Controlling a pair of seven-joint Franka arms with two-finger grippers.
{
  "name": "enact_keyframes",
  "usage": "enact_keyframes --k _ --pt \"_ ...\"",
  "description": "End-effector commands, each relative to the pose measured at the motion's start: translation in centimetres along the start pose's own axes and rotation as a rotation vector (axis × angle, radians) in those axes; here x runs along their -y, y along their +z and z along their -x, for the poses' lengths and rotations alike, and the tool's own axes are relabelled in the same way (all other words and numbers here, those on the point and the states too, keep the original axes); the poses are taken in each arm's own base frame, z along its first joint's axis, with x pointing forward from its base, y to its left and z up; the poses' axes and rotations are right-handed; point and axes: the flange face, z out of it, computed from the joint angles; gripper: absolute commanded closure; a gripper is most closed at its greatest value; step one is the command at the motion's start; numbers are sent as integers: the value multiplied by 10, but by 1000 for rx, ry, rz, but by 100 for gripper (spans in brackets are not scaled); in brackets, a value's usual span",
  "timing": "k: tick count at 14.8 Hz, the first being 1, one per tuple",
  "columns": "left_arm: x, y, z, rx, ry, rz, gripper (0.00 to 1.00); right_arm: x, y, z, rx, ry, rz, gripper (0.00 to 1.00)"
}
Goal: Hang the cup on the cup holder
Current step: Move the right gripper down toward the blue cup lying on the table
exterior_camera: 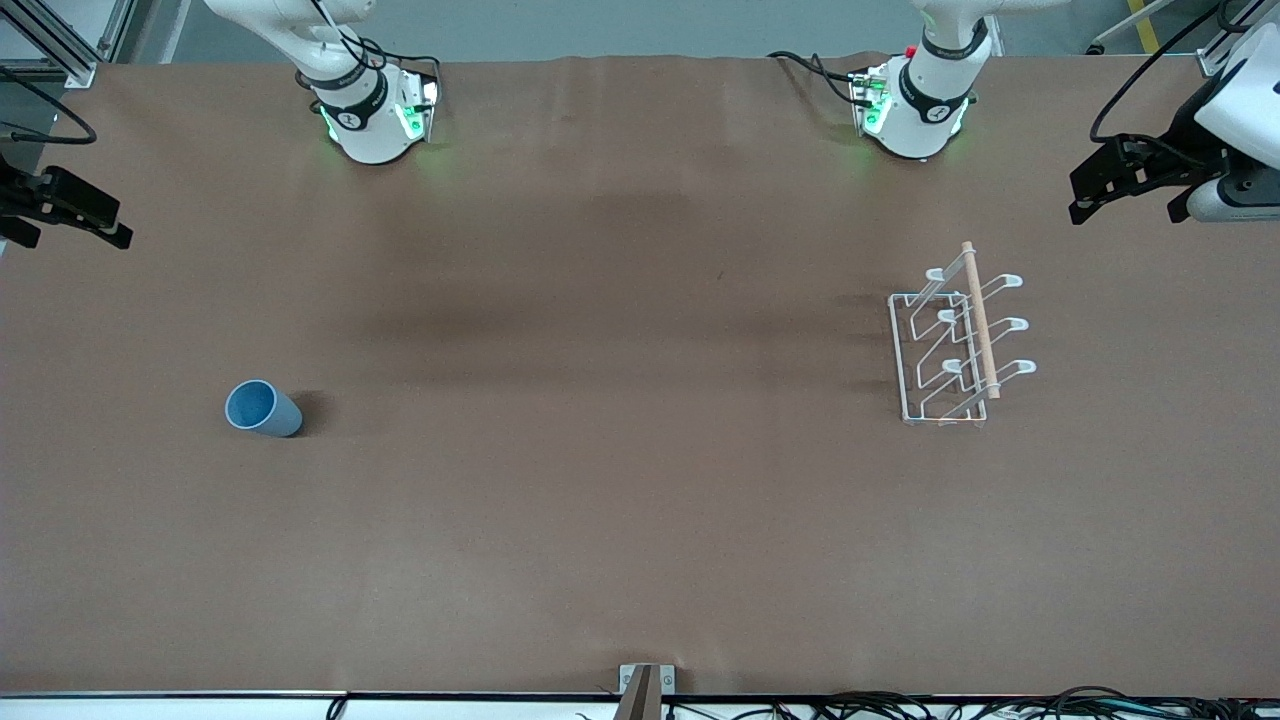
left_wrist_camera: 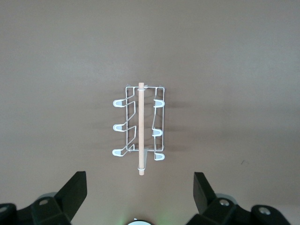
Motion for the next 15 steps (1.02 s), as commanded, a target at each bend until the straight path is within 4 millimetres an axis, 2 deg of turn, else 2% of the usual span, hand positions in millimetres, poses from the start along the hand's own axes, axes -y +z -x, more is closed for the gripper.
enact_keyframes --k 1,3,8,10,12,15 --pt "0 -5 -4 -8 17 -1 0 -3 1 1 6 5 4 0" --pt "-2 1 -7 3 15 2 0 -3 0 1 4 5 4 0" --pt "3 1 -10 1 7 3 0 -8 2 -4 -5 12 6 0" --pt "3 0 -10 0 7 4 0 -21 7 -12 -23 32 10 1" --pt "5 0 -10 1 6 8 0 -46 26 -25 -10 15 5 2" --pt "6 1 -10 2 10 11 0 -83 77 -56 25 33 -7 2"
